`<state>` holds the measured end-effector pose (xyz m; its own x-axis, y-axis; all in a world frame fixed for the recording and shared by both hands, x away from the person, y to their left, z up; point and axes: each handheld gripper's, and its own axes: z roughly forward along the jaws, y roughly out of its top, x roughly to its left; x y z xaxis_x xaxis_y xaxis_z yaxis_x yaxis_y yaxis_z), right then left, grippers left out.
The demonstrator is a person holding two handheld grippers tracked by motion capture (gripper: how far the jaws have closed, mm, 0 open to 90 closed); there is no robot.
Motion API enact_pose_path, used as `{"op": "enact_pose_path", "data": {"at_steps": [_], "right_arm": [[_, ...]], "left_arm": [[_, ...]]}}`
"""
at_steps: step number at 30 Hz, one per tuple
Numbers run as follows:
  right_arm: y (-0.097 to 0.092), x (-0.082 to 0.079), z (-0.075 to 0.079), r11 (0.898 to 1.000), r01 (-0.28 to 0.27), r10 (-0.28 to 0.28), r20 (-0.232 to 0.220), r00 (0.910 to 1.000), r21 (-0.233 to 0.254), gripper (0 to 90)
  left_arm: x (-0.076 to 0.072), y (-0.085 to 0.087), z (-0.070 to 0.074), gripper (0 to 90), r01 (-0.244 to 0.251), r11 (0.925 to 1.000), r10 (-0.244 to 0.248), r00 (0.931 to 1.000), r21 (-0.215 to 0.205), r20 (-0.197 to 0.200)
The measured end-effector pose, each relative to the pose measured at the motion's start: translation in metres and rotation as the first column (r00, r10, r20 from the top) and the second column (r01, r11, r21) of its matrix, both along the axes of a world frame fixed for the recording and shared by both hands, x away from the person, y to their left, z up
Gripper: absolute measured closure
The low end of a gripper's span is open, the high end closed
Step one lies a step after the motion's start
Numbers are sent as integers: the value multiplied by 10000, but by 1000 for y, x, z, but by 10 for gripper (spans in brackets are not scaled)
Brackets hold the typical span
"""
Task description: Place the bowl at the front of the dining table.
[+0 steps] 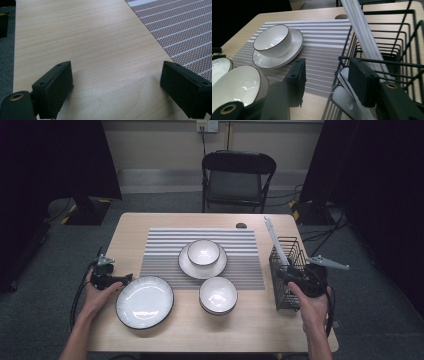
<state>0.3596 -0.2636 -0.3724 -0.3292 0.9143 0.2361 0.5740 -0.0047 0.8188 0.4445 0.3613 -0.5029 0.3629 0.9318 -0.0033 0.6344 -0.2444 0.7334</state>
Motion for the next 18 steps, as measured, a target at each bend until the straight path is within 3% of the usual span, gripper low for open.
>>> {"op": "enact_pose_path", "data": {"at_steps": [18], "right_arm": [[-16,-4,0,9996,-13,11,-69,10000,-286,551]], "left_arm": [[0,0,0,106,1,10000,-1,10000,-6,-16]]}}
